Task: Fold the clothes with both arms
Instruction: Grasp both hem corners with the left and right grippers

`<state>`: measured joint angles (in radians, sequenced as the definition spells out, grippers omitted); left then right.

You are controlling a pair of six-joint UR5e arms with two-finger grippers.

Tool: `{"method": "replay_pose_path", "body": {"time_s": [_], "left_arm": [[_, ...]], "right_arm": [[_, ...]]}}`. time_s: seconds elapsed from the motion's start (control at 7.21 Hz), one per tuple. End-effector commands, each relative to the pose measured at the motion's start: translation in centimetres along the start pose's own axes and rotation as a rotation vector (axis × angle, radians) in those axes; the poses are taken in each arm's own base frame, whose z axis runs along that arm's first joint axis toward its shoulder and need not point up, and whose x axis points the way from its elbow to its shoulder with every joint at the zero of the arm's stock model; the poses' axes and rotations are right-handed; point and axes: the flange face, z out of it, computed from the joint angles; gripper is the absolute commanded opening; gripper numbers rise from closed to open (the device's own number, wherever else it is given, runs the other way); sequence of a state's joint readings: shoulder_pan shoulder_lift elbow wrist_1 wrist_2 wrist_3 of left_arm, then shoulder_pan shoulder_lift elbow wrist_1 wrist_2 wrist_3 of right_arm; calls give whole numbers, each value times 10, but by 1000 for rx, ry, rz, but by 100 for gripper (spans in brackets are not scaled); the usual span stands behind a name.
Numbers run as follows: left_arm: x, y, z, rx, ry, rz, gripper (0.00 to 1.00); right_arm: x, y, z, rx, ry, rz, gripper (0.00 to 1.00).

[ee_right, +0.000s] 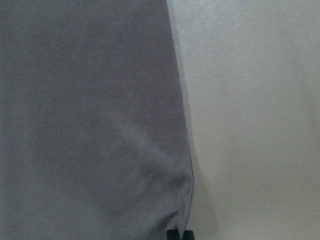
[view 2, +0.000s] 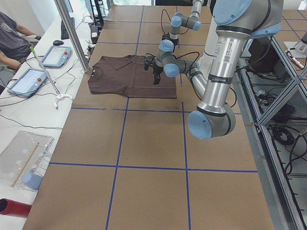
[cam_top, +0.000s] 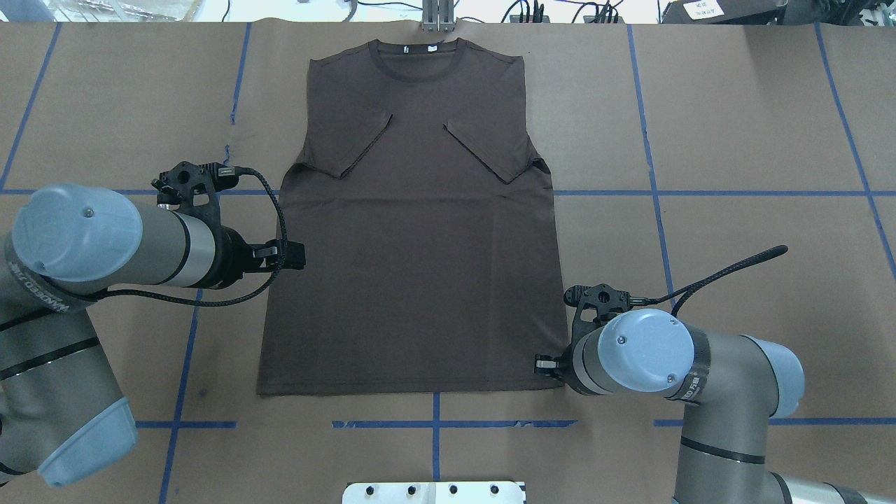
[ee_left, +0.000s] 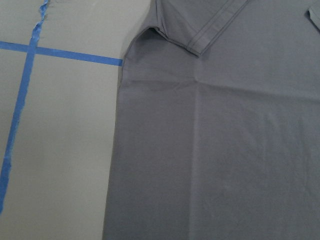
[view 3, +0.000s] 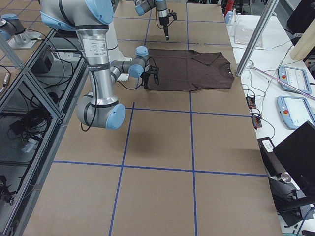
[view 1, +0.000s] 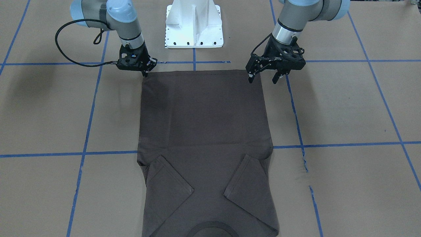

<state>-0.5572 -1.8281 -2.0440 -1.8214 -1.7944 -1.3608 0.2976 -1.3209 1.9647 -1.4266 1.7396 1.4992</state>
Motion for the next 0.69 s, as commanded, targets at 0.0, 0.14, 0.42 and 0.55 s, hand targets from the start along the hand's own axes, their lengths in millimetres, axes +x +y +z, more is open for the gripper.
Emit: {"method": "replay_pose_path", "body": {"time_s": [0.0, 0.14, 0.42, 0.55], "left_arm": [[-1, 51, 29, -62, -36, -160, 100], [7, 96, 49, -64, -69, -205, 100], [1, 107, 59, -63, -148, -240, 100], [-10, 115, 65, -63, -190, -232, 100]], "right_arm": [[-7, -4, -28, 3, -54, -15, 0], [-8, -5, -31, 4, -60, -14, 0], [-8, -8, -32, 10, -60, -9, 0], [-14, -10, -35, 18, -71, -5, 0]]}}
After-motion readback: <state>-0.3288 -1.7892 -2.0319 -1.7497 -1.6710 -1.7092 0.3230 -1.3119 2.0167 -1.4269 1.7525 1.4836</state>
